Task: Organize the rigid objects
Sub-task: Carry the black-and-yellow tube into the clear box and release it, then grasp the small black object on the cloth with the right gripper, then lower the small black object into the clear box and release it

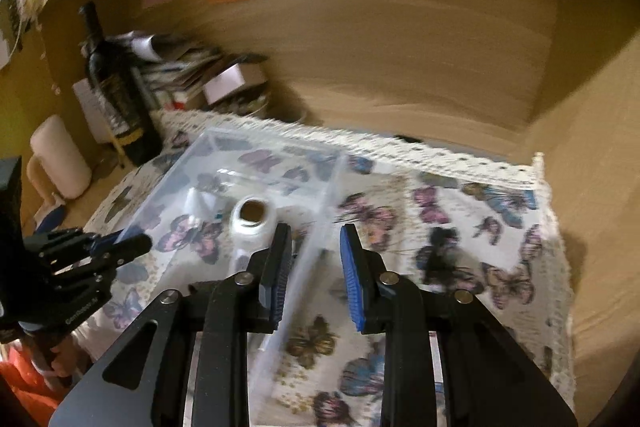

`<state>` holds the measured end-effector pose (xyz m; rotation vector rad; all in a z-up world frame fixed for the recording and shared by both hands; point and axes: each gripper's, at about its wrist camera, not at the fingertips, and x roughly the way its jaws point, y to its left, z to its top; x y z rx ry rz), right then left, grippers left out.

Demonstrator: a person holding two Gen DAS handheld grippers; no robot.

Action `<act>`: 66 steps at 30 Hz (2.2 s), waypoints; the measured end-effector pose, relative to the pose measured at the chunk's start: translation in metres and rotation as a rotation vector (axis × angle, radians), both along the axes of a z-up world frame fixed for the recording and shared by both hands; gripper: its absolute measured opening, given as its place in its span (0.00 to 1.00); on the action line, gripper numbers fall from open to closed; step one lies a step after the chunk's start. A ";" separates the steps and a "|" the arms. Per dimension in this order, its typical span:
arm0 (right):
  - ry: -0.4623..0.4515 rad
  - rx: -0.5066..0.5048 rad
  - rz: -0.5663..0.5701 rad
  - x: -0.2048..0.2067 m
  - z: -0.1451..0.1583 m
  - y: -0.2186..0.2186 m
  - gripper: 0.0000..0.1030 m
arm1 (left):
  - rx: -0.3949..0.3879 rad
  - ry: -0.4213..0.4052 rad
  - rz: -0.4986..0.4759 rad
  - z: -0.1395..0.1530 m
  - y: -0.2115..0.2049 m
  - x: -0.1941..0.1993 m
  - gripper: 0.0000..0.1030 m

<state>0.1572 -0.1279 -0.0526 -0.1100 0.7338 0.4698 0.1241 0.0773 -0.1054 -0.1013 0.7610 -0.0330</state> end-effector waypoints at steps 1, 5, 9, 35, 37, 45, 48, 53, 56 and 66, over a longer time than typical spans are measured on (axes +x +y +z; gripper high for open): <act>-0.003 0.001 -0.017 0.000 0.001 -0.006 0.25 | 0.000 0.000 0.000 0.000 0.000 0.000 0.09; 0.000 -0.016 -0.082 0.004 -0.001 -0.028 0.27 | 0.001 0.000 0.000 0.000 0.000 0.000 0.09; 0.047 -0.041 -0.113 0.008 -0.018 -0.042 0.27 | 0.002 0.001 0.000 0.000 0.000 0.000 0.09; 0.222 -0.143 -0.101 0.058 -0.091 -0.034 0.20 | 0.006 0.004 -0.003 0.000 0.001 0.001 0.09; 0.224 -0.139 -0.098 0.056 -0.091 -0.036 0.18 | 0.003 0.005 -0.003 0.000 0.001 0.001 0.09; 0.146 -0.109 -0.084 0.035 -0.064 -0.032 0.18 | 0.006 0.005 -0.003 -0.002 0.002 0.001 0.09; 0.089 -0.085 -0.060 0.025 -0.043 -0.026 0.18 | 0.006 0.005 -0.002 -0.002 0.002 0.001 0.09; 0.000 -0.057 0.003 0.011 -0.010 -0.010 0.18 | 0.006 0.005 -0.001 -0.002 0.003 0.002 0.09; -0.038 -0.051 0.046 0.003 0.001 0.007 0.18 | 0.007 0.005 -0.002 -0.002 0.002 0.002 0.09; 0.010 -0.075 0.174 0.003 -0.018 0.057 0.18 | 0.005 0.004 -0.004 -0.001 0.003 0.002 0.09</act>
